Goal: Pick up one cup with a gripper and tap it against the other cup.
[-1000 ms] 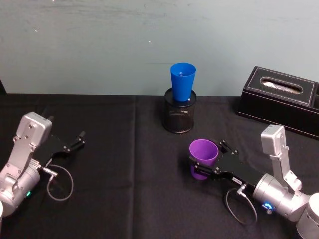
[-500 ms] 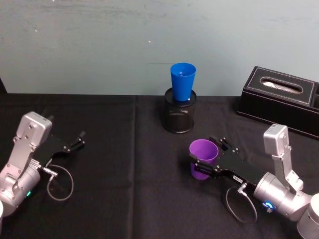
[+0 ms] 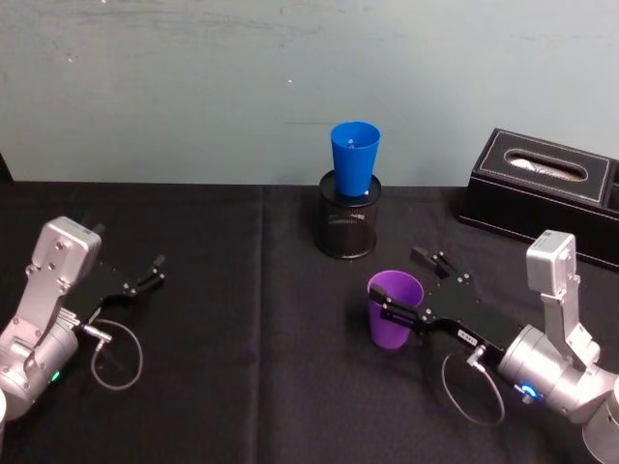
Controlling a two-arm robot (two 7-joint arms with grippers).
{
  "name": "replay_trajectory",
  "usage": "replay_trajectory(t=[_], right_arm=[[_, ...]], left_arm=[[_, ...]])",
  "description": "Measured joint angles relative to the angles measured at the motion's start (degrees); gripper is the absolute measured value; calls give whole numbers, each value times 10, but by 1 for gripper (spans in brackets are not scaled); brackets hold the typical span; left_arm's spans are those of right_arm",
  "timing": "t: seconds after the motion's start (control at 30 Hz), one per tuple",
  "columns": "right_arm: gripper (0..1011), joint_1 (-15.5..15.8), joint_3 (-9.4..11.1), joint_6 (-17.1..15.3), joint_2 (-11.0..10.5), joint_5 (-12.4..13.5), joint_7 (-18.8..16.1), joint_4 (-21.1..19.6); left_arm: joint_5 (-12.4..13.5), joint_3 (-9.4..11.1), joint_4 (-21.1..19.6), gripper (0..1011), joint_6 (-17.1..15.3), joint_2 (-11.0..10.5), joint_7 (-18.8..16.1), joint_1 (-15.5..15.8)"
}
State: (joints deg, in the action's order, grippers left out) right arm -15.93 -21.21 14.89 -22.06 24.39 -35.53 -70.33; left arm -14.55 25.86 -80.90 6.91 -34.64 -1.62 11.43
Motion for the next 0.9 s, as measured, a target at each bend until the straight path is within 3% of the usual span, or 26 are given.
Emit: replay_trajectory(t=[0.9], right_arm=[[1003, -1, -1, -1, 1, 0, 0, 4]], left_arm=[[0, 0, 0, 1011, 0, 0, 0, 0]])
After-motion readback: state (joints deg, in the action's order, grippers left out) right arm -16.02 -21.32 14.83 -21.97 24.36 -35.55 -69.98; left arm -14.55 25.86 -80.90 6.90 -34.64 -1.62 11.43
